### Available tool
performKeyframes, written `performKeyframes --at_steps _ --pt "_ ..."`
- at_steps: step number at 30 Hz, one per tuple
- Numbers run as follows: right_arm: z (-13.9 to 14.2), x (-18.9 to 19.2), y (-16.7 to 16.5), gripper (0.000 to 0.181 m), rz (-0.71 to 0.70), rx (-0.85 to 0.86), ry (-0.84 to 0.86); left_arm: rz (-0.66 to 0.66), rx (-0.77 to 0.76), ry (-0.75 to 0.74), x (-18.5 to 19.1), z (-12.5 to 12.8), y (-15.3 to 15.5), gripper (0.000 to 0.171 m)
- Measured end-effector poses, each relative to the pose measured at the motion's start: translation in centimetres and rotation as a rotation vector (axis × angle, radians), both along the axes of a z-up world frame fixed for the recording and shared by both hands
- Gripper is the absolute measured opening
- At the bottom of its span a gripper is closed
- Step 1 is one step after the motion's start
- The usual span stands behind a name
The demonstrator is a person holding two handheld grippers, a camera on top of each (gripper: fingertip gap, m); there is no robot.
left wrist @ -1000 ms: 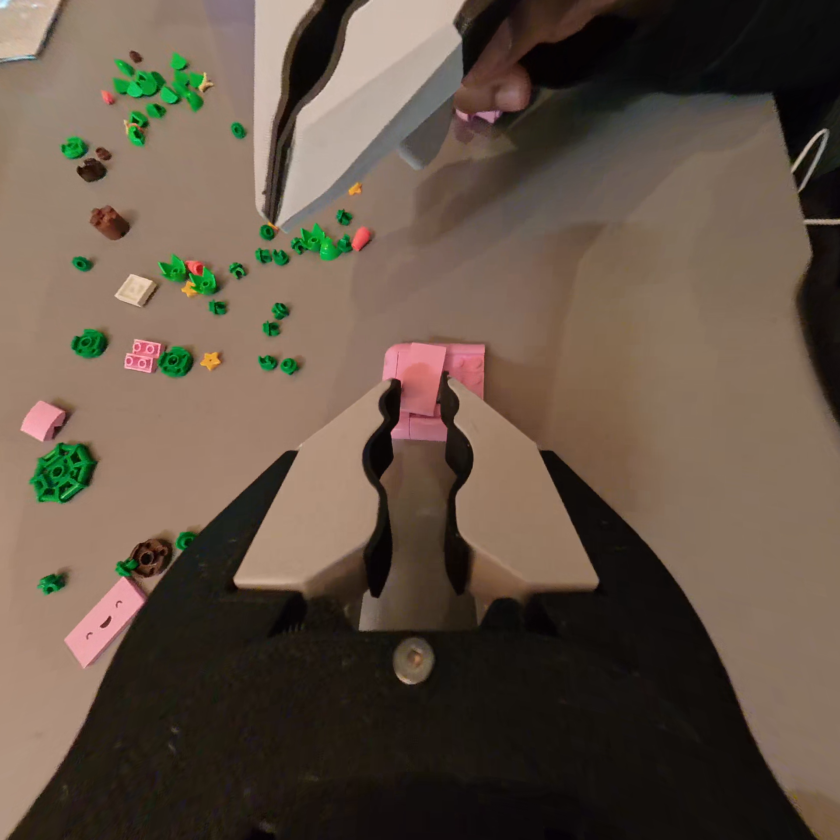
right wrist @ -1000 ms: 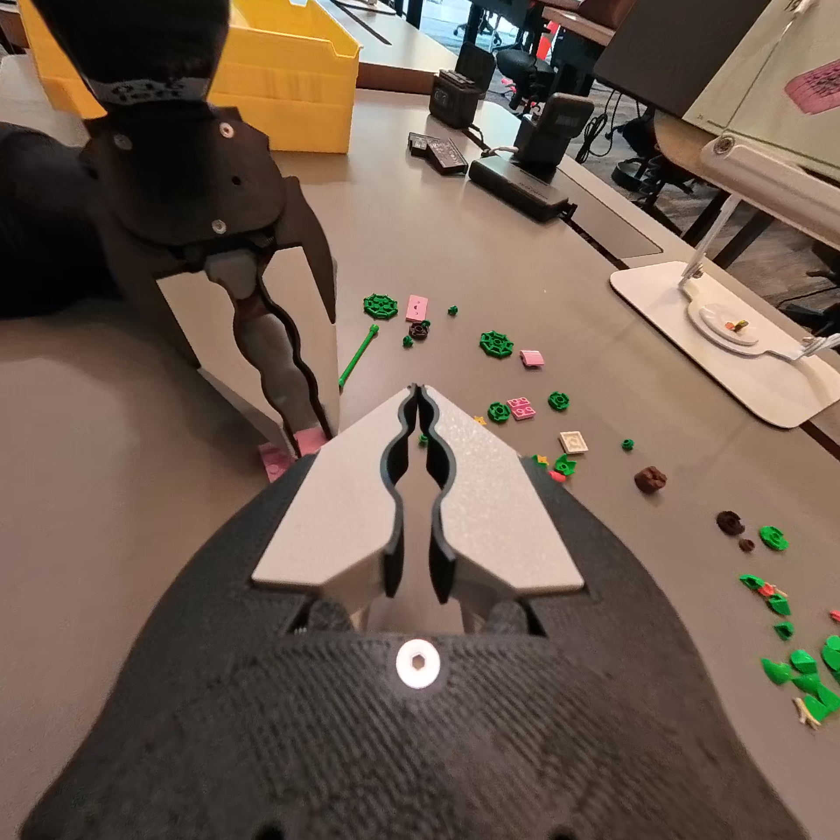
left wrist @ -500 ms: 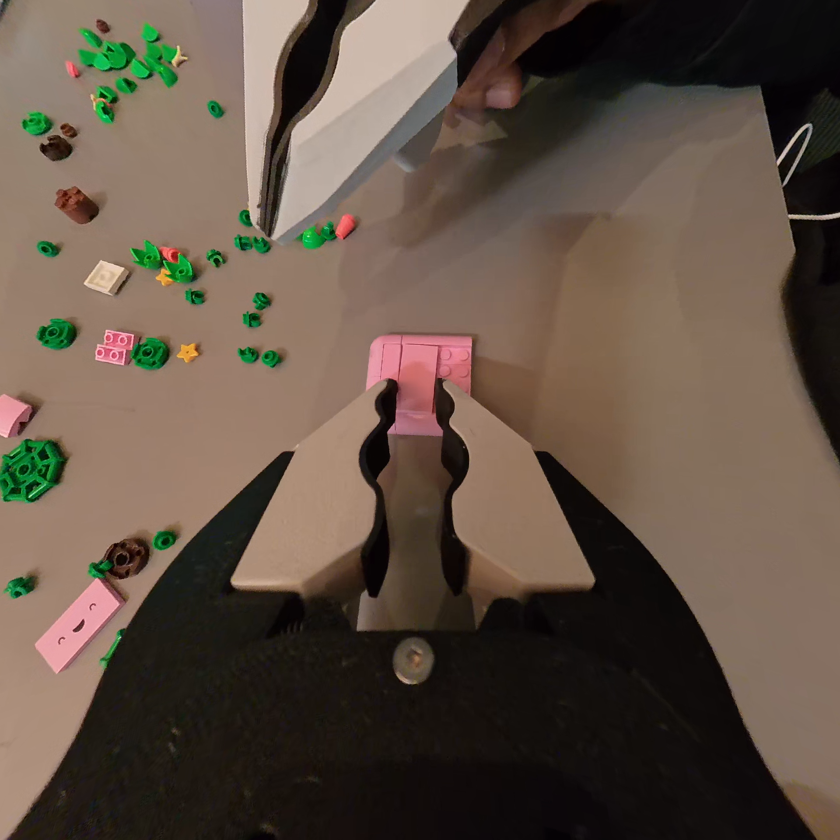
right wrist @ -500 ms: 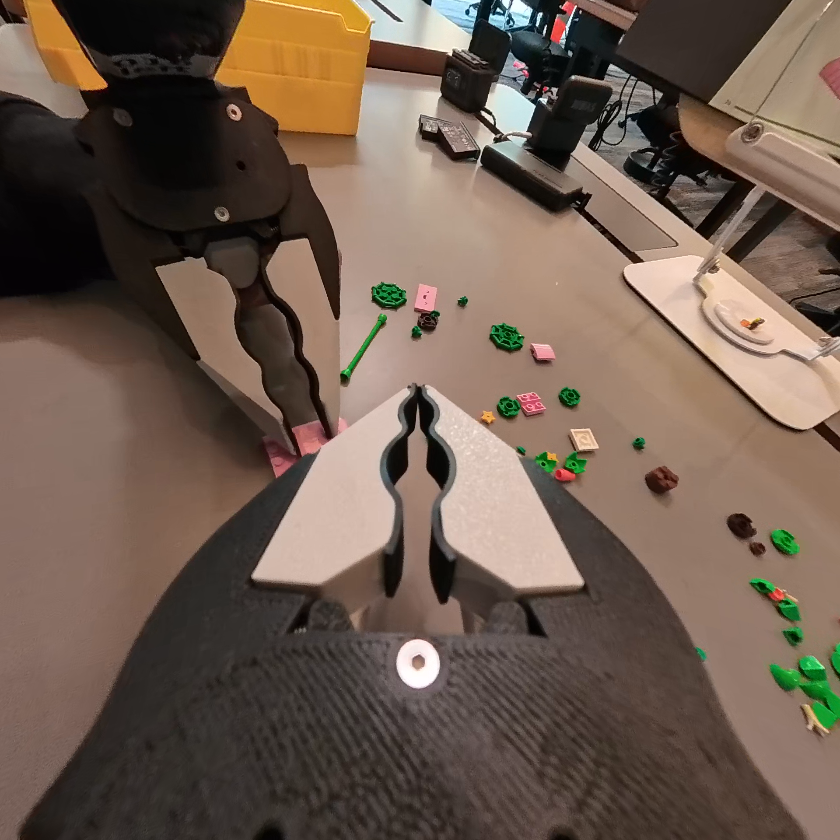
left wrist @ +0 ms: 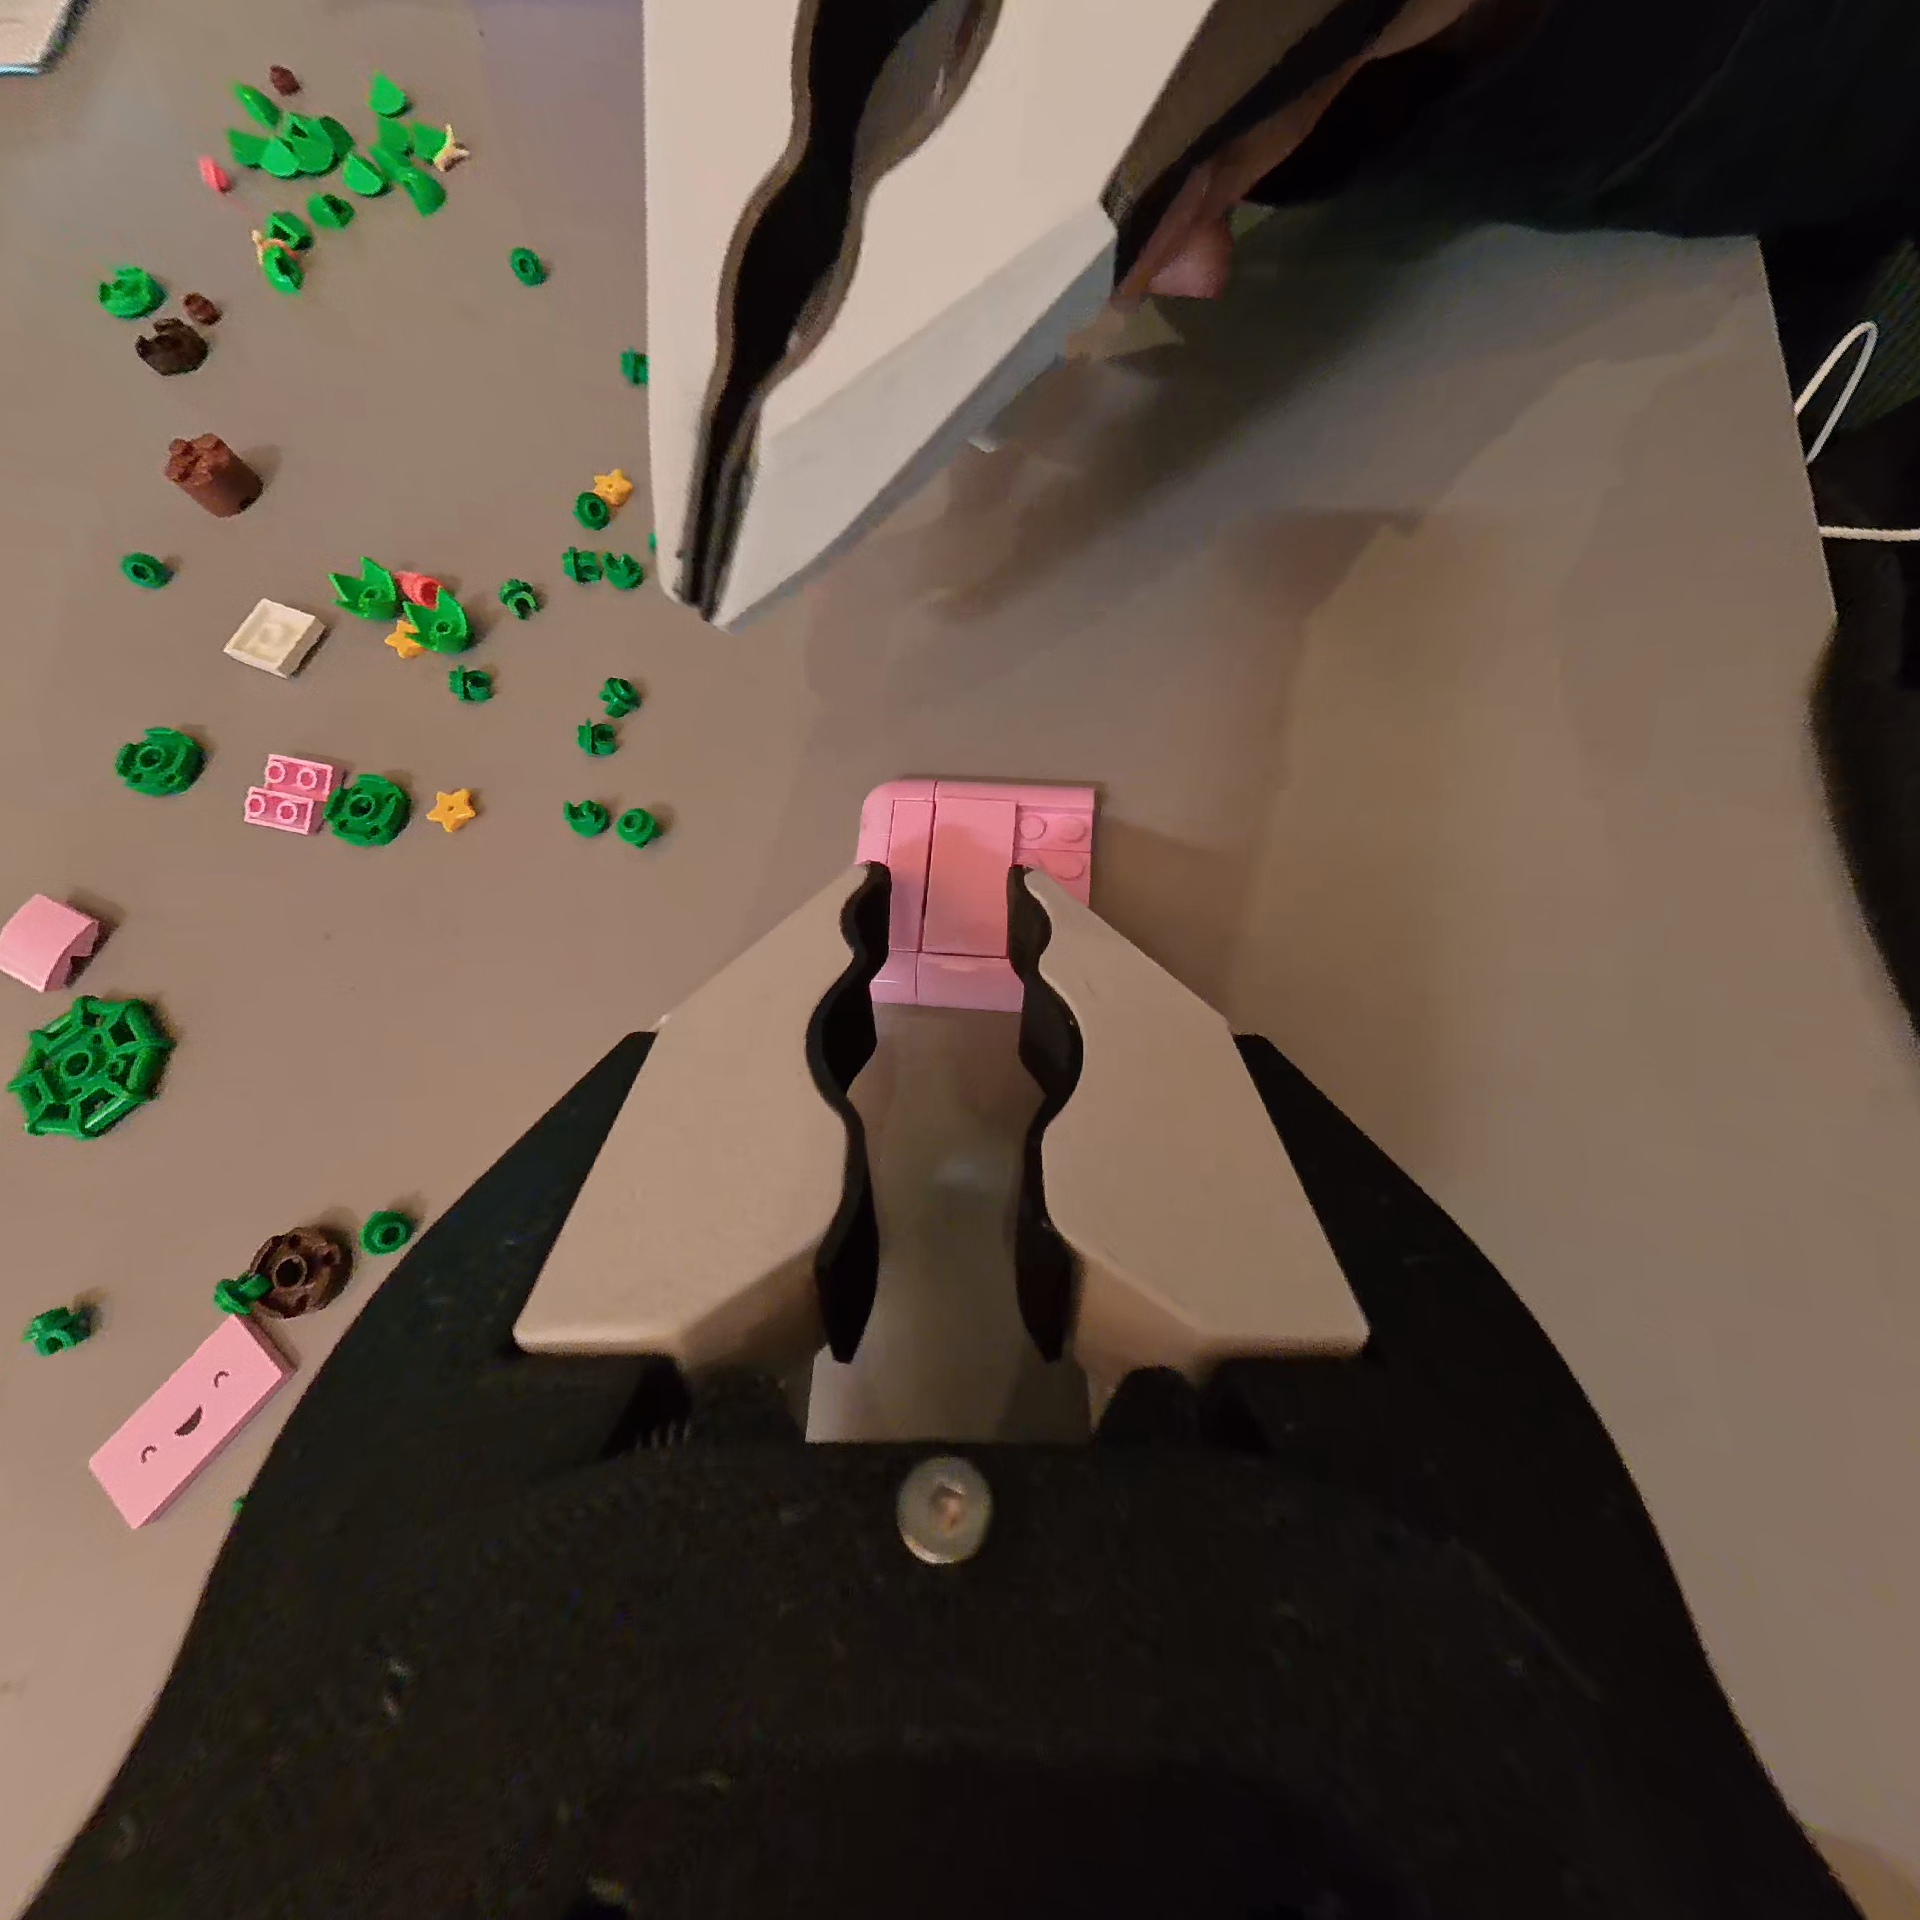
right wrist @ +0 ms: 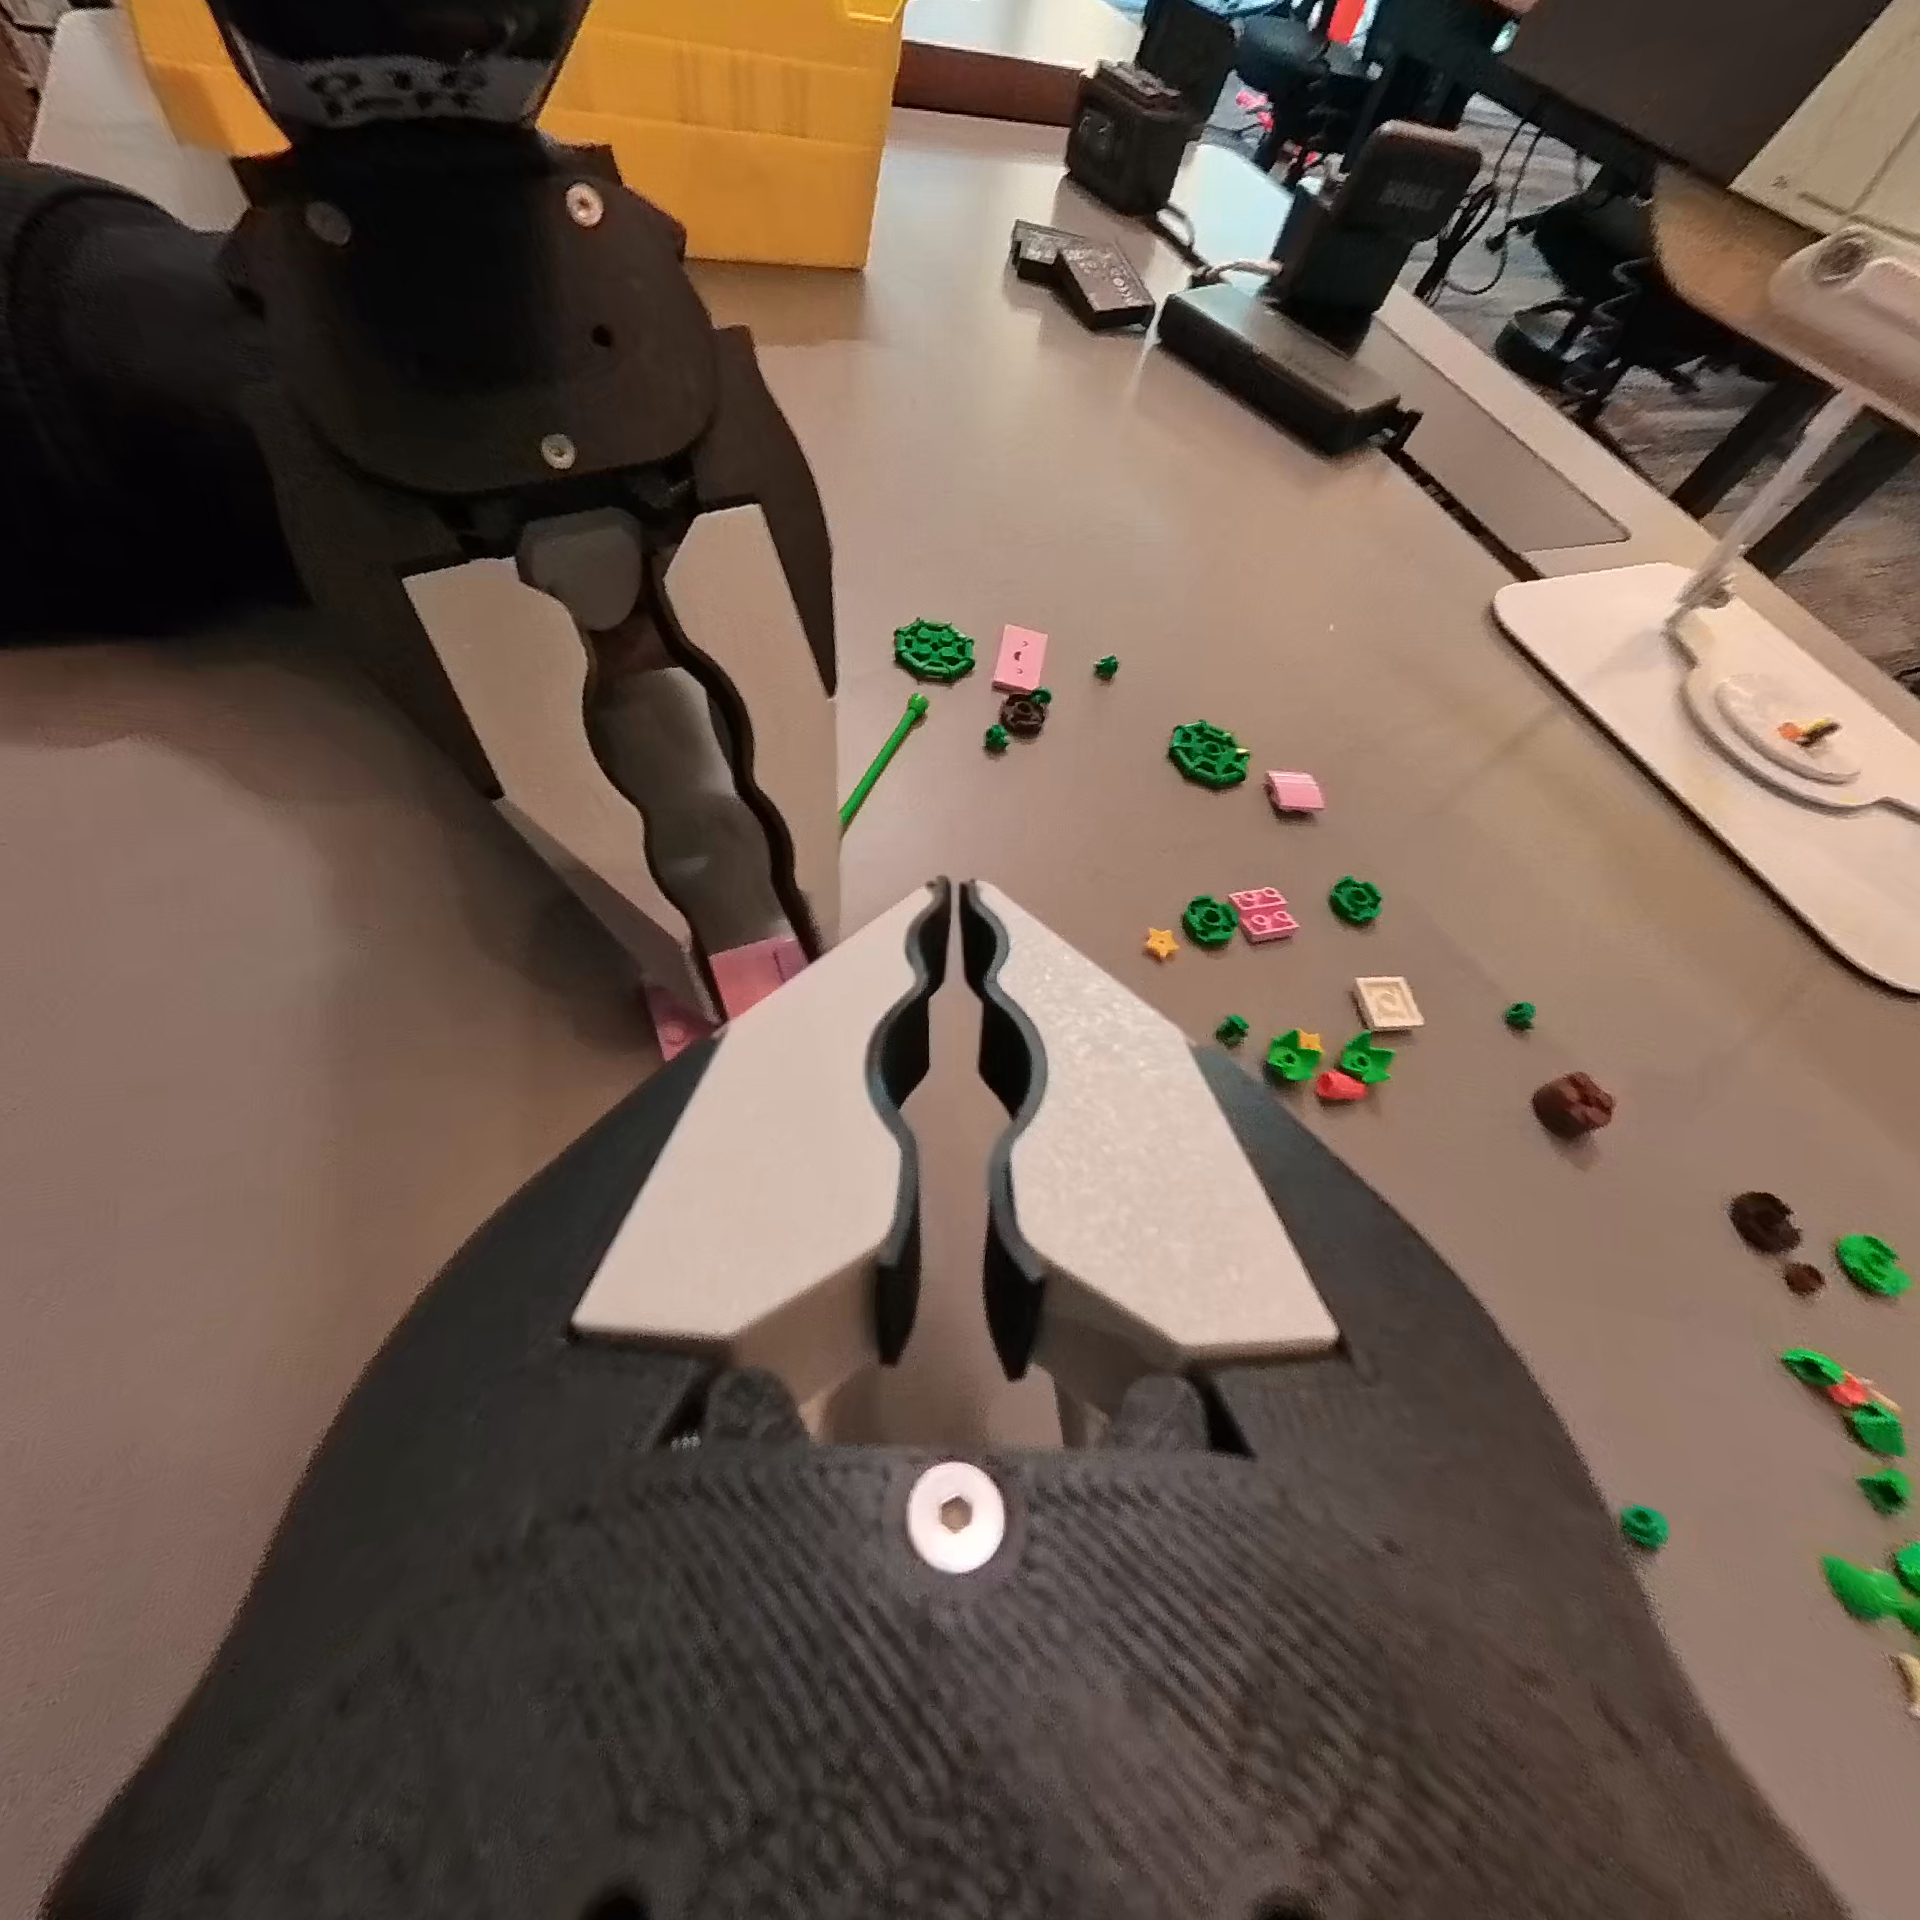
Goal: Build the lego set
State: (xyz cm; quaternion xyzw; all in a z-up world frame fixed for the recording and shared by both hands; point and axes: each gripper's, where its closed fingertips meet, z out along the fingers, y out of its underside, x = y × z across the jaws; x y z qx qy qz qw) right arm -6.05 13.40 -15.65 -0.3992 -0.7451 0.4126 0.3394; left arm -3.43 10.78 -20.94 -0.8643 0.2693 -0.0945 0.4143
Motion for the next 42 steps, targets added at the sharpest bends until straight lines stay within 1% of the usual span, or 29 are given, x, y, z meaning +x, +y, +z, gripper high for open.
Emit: performKeyframes --at_steps 5,7,14,17,18,21,26,29,34,35,37,38,42 --pt "-1.7 0.9 -1.7 0.0 0.101 -0.023 -0.122 0.003 -0.001 -0.004 -0.1 0.0 0.0 0.021" --pt "-2.2 1.1 -1.9 0.0 0.116 -0.026 -0.154 -0.001 0.006 -0.016 0.0 0.2 0.0 0.022" --pt "-2.4 1.7 -2.7 0.0 0.17 -0.054 -0.187 0.012 0.0 -0.04 -0.9 0.3 -0.4 0.024" --pt "-2.7 1.9 -3.0 0.0 0.185 -0.057 -0.208 0.018 -0.017 -0.045 -1.1 0.1 -0.6 0.035" --pt "-3.1 1.9 -2.9 0.0 0.182 -0.046 -0.223 0.03 -0.018 -0.037 -1.2 0.0 -0.5 0.045" --pt "-5.3 2.3 -2.8 0.0 0.178 0.009 -0.315 0.046 -0.028 0.004 -1.4 -0.5 -0.3 0.051" --pt "-3.8 1.9 -2.8 0.0 0.173 -0.038 -0.257 0.019 -0.04 -0.011 -0.7 -0.5 -0.5 0.05" --pt "-5.3 2.3 -2.6 0.0 0.168 -0.01 -0.328 0.003 -0.051 -0.025 -0.5 -0.5 -0.7 0.05" --pt "-3.6 2.1 -3.1 0.0 0.19 -0.062 -0.256 -0.003 -0.052 -0.035 -0.4 -0.4 -0.8 0.049" --pt "-3.6 2.2 -3.3 0.0 0.198 -0.07 -0.265 -0.006 -0.054 -0.036 -0.4 -0.4 -0.8 0.047" --pt "-4.9 2.4 -3.1 0.0 0.19 -0.03 -0.322 -0.009 -0.056 -0.038 -0.3 -0.5 -0.8 0.046" --pt "-5.1 2.4 -3.0 0.0 0.188 -0.026 -0.32 -0.008 -0.058 -0.039 -0.3 -0.5 -0.8 0.046" --pt "-3.6 2.1 -3.2 0.0 0.188 -0.07 -0.267 -0.008 -0.062 -0.038 -0.3 -0.5 -0.8 0.047"
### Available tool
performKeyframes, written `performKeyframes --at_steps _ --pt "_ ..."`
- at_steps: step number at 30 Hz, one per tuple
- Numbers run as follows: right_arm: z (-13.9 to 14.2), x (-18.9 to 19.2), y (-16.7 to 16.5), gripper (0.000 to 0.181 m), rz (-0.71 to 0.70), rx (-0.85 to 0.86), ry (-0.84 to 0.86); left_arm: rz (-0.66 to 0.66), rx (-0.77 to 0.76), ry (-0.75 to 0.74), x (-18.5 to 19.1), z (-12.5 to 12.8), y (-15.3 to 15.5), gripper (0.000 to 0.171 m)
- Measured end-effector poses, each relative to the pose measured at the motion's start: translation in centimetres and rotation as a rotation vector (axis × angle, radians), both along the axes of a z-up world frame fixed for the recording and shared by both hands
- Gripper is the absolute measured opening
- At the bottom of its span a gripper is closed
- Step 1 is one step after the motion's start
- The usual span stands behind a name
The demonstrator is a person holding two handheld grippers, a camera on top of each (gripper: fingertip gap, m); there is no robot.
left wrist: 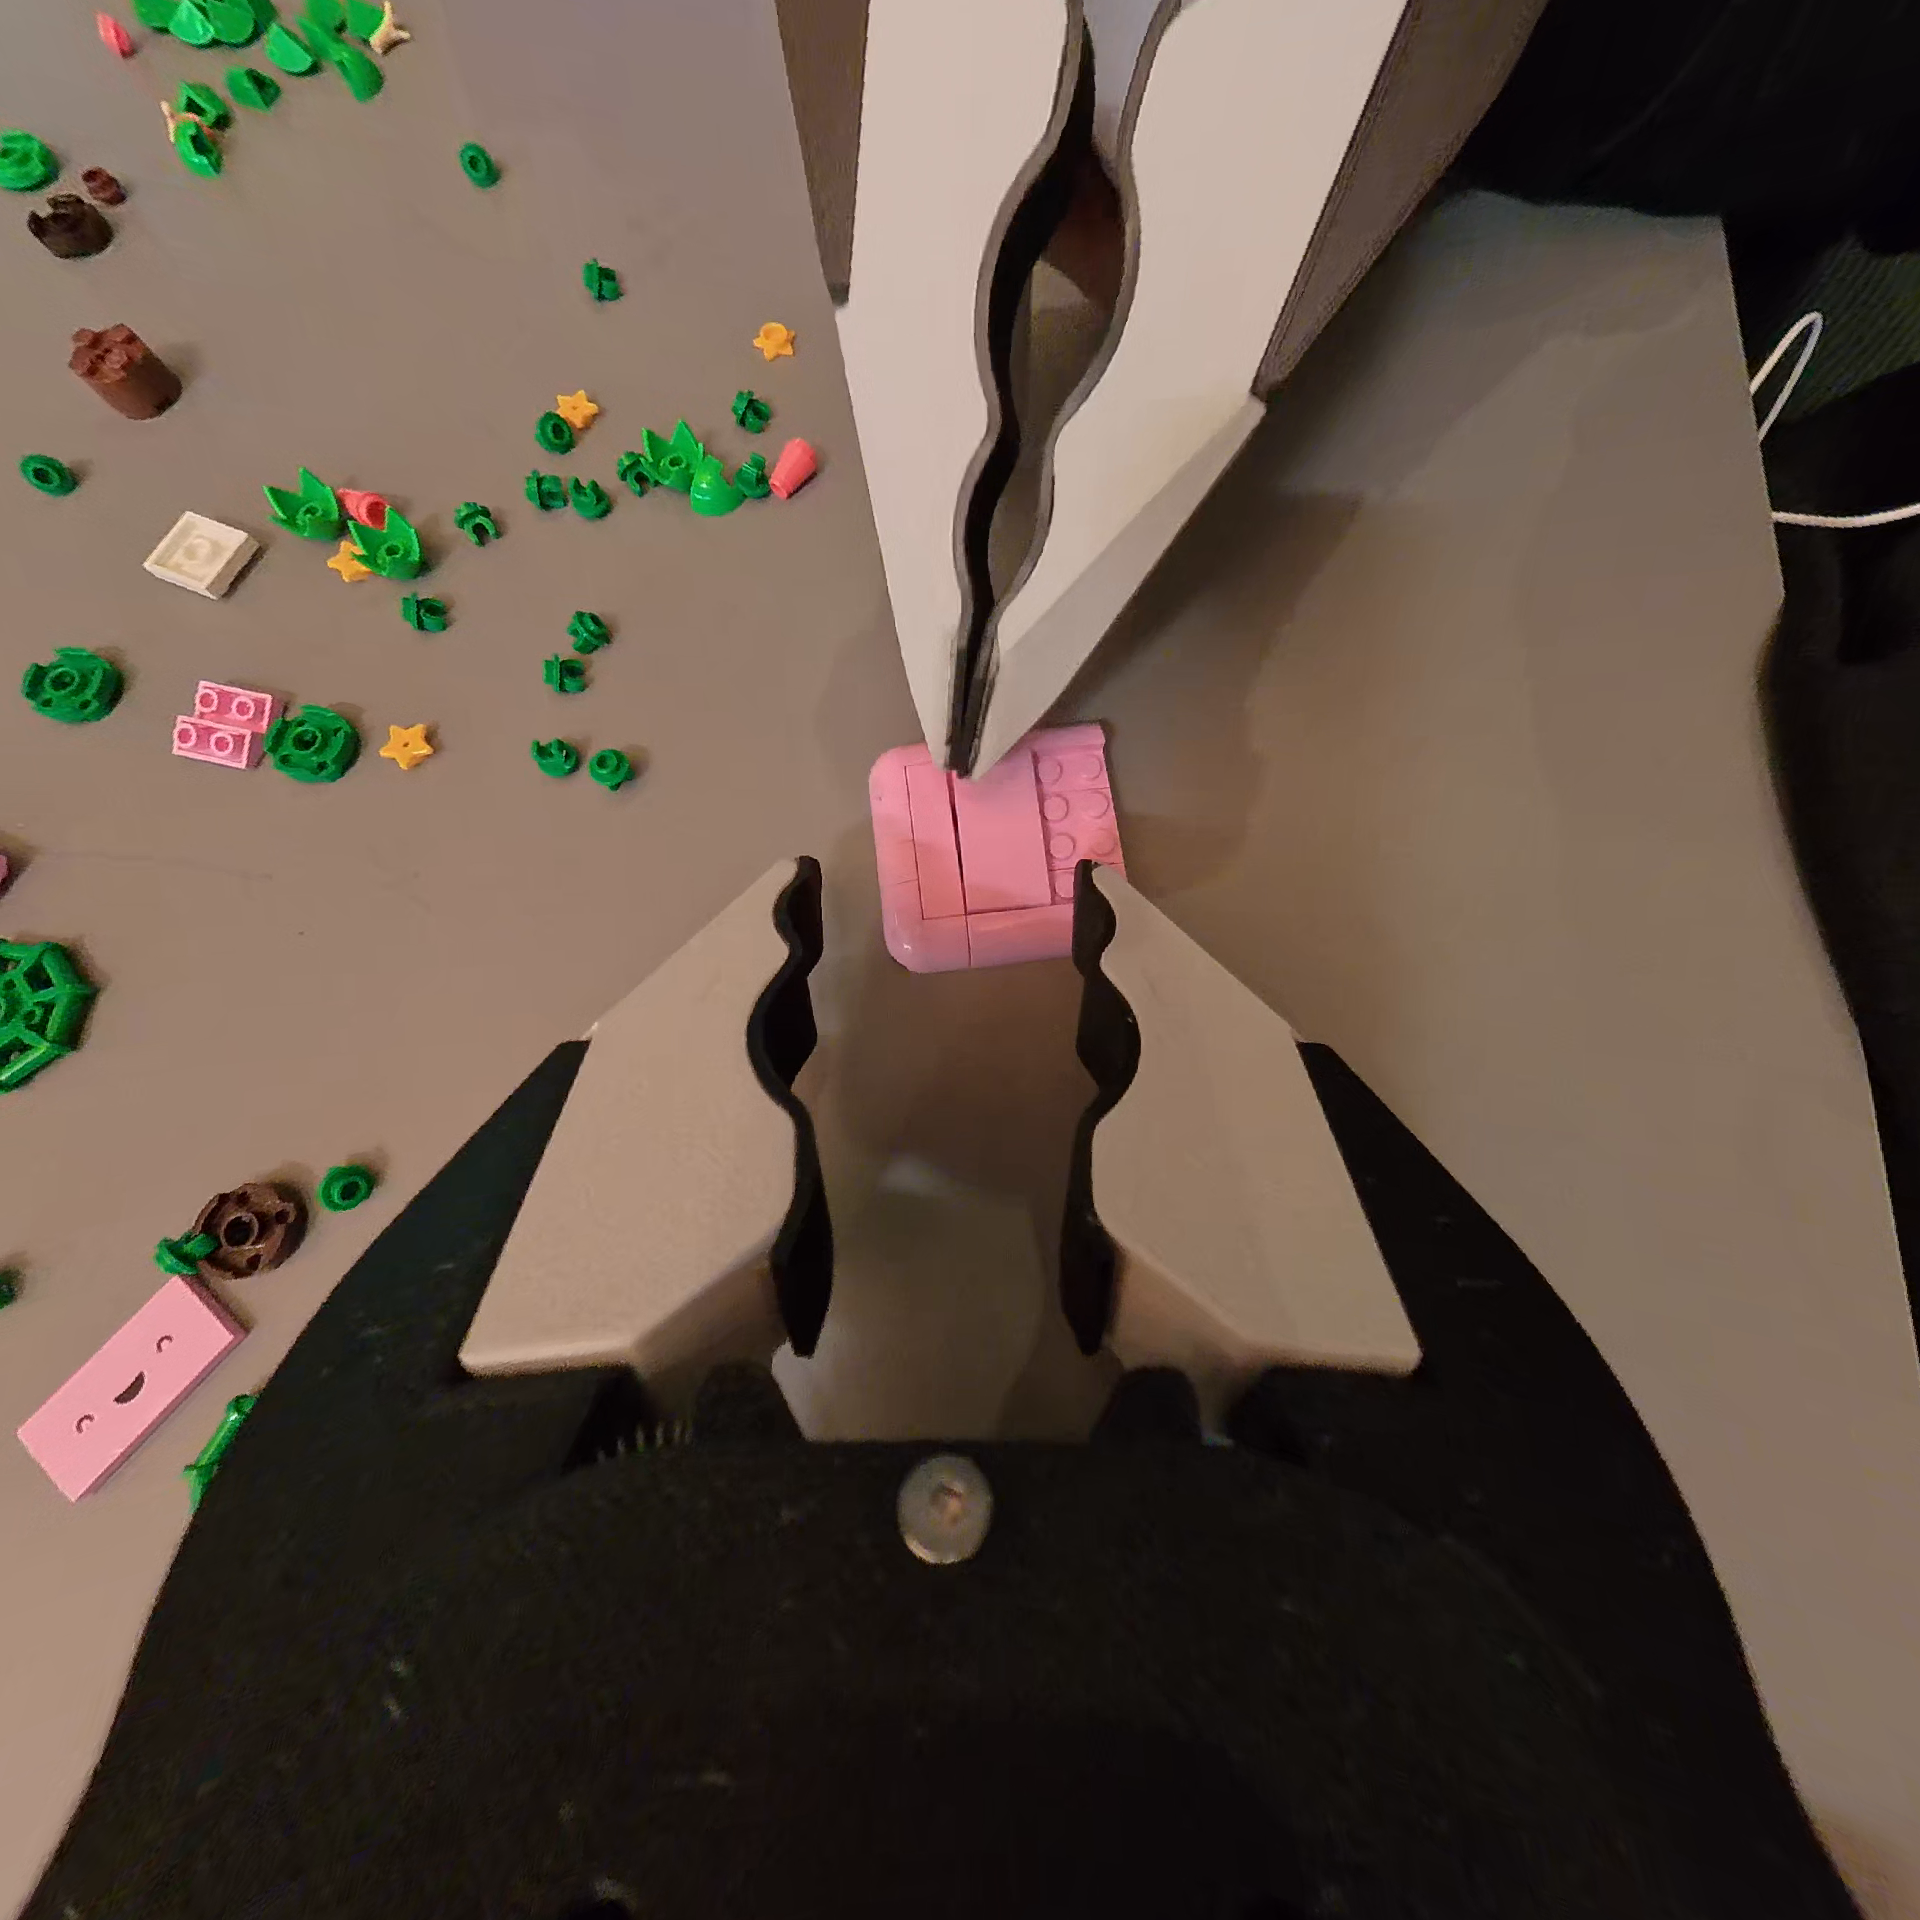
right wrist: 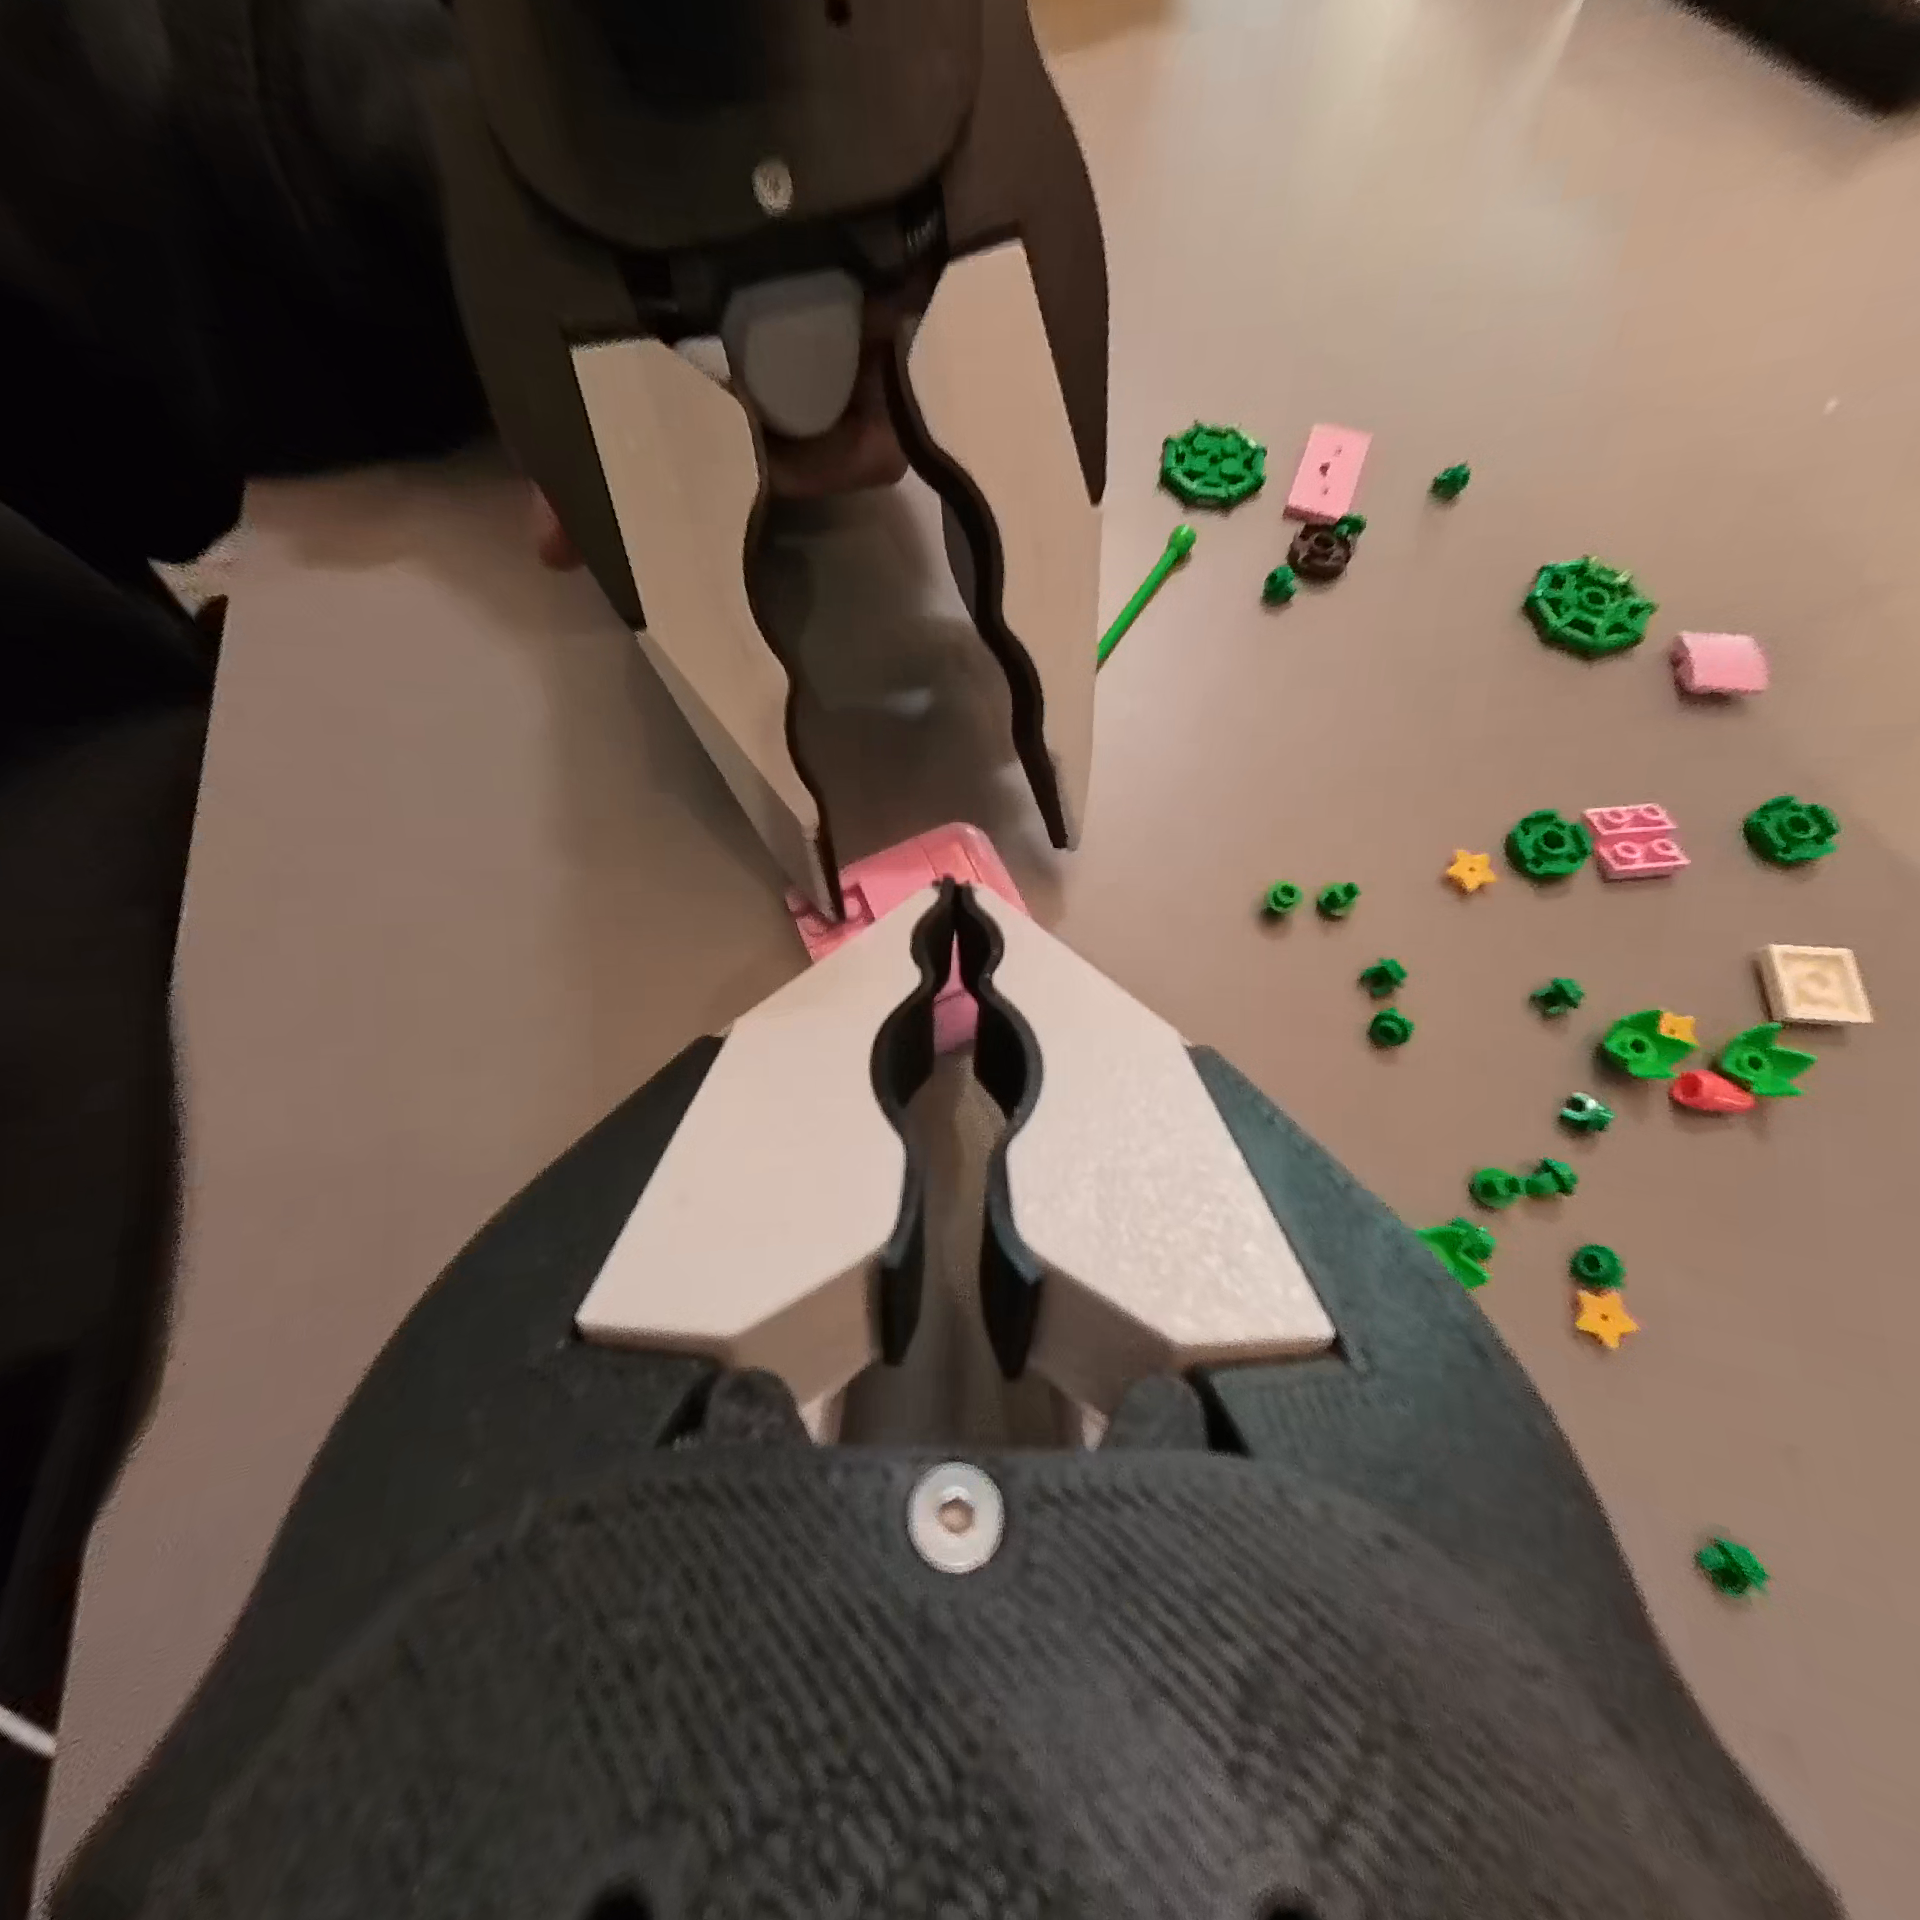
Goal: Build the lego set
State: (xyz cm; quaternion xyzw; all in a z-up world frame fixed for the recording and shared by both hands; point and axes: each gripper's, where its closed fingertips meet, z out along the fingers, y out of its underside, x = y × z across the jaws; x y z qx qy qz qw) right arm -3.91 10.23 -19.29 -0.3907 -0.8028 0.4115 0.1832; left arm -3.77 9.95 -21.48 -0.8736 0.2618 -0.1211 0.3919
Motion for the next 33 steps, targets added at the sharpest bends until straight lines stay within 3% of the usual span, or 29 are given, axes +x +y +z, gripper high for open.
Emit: performKeyframes --at_steps 4,9,12,17,20,26,29,33 --pt "-1.5 0.4 -0.2 0.0 0.013 0.038 -0.063 -0.002 -0.004 -0.004 0.0 0.0 0.0 0.046" --pt "0.2 0.2 -0.4 0.0 0.015 0.001 0.006 -0.003 -0.01 -0.009 0.1 -0.1 0.0 0.045" --pt "-1.7 0.6 -0.3 0.0 0.025 0.039 -0.074 -0.005 -0.013 -0.012 0.1 -0.1 -0.1 0.045" --pt "0.4 0.2 -0.5 0.0 0.024 -0.038 0.006 -0.006 -0.014 -0.013 0.1 -0.1 -0.1 0.044" --pt "-1.7 0.6 -0.4 0.0 0.031 0.011 -0.083 -0.007 -0.016 -0.016 0.1 -0.1 -0.1 0.044" --pt "0.8 -0.1 -0.7 0.0 0.015 -0.075 0.013 -0.006 -0.022 -0.021 0.1 -0.1 -0.1 0.044" --pt "-1.6 -0.2 -0.7 0.0 0.001 -0.021 -0.053 -0.007 -0.026 -0.025 0.1 -0.1 -0.1 0.044" --pt "-1.1 -0.5 -0.8 0.0 -0.006 0.004 -0.021 -0.008 -0.029 -0.027 0.1 -0.2 -0.1 0.044"
